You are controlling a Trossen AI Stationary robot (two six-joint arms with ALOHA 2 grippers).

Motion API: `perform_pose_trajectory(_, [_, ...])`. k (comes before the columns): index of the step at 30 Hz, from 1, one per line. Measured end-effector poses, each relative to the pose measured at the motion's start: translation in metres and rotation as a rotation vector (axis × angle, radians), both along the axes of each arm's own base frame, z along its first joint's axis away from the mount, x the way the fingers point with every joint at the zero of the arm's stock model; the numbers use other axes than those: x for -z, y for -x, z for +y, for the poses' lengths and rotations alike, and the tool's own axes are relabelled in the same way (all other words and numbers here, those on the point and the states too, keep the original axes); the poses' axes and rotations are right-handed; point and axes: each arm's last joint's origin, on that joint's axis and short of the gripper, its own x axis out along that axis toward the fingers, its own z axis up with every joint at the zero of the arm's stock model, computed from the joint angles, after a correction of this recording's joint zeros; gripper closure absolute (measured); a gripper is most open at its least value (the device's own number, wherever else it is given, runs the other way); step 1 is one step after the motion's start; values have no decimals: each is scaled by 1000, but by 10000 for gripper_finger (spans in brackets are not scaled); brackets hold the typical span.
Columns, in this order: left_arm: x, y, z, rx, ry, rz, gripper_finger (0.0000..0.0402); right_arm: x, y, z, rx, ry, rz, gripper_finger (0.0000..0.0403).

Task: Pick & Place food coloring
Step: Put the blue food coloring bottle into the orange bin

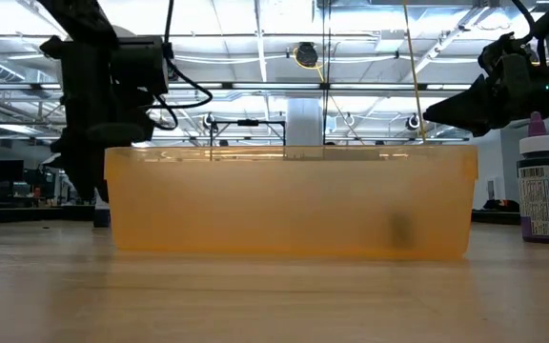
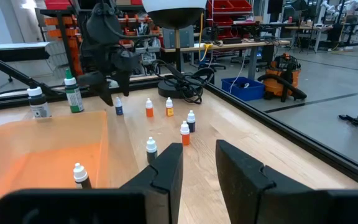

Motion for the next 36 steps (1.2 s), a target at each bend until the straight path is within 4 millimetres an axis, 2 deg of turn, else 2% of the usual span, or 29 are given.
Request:
perform_pose_trajectory(11, [10,-4,1,-6,5,40,48,0,0,0,0,0,0,318])
perform_pose_trajectory(23, [9,-8,2,0,-3,1,56,0,0,0,0,0,0,319])
perform_pose_trajectory(26, [9,-8,2,-2,-2,1,88,0,0,0,0,0,0,317])
perform_pose_trajectory(36, [9,-8,0,15,58,-9,240,0,0,0,0,0,0,317])
